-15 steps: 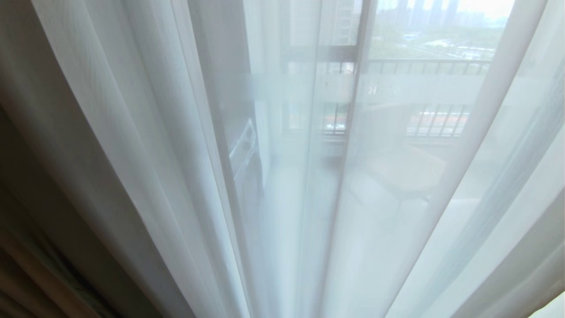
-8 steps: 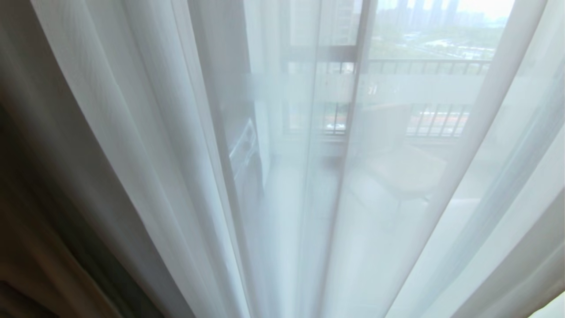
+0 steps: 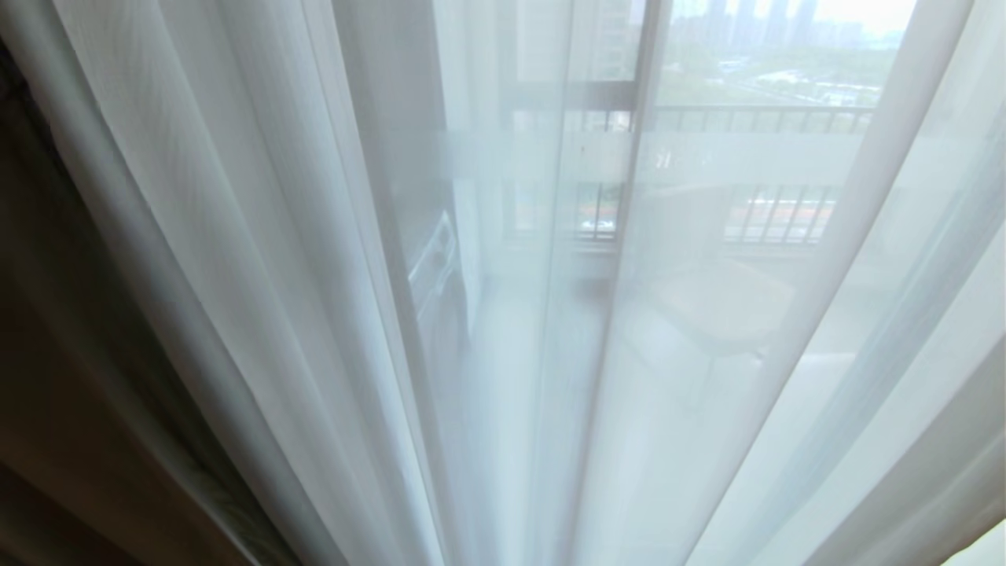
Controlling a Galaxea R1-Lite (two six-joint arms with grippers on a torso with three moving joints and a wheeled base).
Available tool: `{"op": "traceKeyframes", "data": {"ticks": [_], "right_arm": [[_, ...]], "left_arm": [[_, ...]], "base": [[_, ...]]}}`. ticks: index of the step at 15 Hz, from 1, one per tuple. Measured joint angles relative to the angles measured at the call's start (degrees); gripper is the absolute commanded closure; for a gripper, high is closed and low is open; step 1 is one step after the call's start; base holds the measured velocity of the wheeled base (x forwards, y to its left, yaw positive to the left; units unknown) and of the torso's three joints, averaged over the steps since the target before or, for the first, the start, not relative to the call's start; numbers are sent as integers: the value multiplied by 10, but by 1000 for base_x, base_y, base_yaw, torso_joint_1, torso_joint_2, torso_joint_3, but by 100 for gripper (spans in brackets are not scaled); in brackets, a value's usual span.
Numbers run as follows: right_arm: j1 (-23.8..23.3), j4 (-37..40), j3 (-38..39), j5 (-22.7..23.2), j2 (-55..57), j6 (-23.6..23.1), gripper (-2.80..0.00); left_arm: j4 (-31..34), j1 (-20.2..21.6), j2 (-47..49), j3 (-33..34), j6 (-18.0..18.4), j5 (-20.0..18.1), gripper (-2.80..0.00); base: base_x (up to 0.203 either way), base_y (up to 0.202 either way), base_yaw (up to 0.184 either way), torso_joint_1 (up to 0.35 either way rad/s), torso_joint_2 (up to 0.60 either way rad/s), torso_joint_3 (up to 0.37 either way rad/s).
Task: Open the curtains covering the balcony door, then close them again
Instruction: Close the outer curtains on both sides
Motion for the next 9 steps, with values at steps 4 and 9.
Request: {"op": "traceKeyframes", "data": {"ticks": [4,9], "right_arm": [[0,0,0,0,0,0,0],[0,0,0,0,0,0,0]], "left_arm": [[62,-71,-37,9,-74,0,0],[97,-160,-71,11,-184,-31,0]], "base": [[0,0,0,0,0,0],[0,0,0,0,0,0]]}}
